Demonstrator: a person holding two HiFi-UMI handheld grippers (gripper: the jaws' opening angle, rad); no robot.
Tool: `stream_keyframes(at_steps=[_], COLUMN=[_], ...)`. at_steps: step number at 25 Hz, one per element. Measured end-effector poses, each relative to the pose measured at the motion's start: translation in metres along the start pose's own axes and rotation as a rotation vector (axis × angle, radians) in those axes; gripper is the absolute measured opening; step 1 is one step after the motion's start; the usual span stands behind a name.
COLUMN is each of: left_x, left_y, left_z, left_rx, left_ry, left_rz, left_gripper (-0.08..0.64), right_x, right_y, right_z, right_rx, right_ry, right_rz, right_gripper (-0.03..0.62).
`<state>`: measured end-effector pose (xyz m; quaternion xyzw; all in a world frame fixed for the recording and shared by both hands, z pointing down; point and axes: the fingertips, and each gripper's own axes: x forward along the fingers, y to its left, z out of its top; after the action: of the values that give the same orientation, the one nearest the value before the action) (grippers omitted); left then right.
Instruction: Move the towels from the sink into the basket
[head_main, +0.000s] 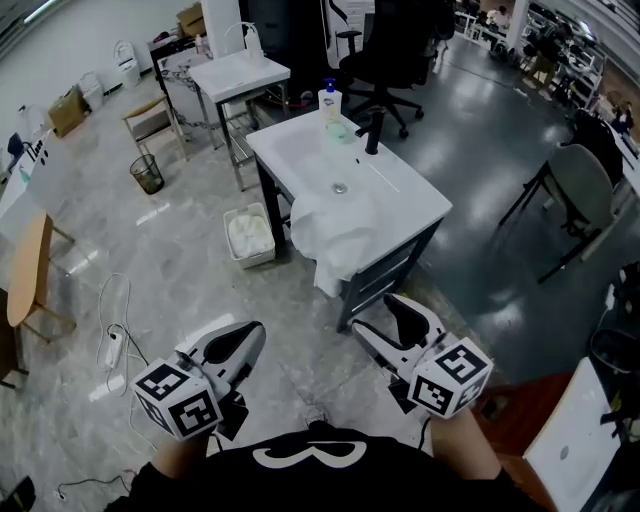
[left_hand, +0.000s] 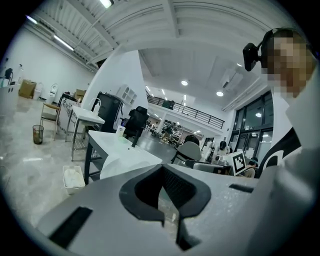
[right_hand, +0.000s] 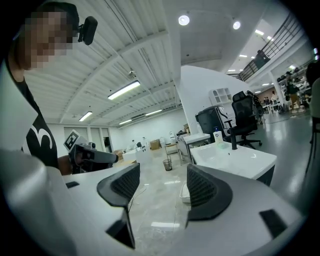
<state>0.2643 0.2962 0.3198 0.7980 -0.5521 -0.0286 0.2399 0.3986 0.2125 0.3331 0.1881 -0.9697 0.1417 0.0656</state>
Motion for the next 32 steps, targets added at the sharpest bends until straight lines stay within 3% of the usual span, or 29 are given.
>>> stream_keyframes(at_steps=[7, 13, 22, 32], left_x=[0.032, 0.044, 0.085, 0.146], left_y=[0.022, 0.047, 0.096, 0.168], left_z=[0.025, 0.022, 0.034, 0.057], left_rx=[0.022, -0.013, -0.036, -0.055], left_ry=[-0.036, -0.028, -0.007, 0.071], left_rz=[0.009, 0.016, -0.010, -0.083], left_gripper=[0.006, 0.006, 0.006, 0.006], right_x=[0.026, 0.050, 0.100, 0.164], right_y=[-0.037, -0.053, -0.094, -0.161], right_z=[0.014, 0.011, 0.005, -0.010], right_rx=[-0.034, -0.067, -0.035, -0.009], right_ry=[0.006, 0.036, 0.078, 0.154], right_rz=[-0.002, -0.014, -0.056, -0.207], right_gripper=[0.276, 0.281, 0.284, 0.284])
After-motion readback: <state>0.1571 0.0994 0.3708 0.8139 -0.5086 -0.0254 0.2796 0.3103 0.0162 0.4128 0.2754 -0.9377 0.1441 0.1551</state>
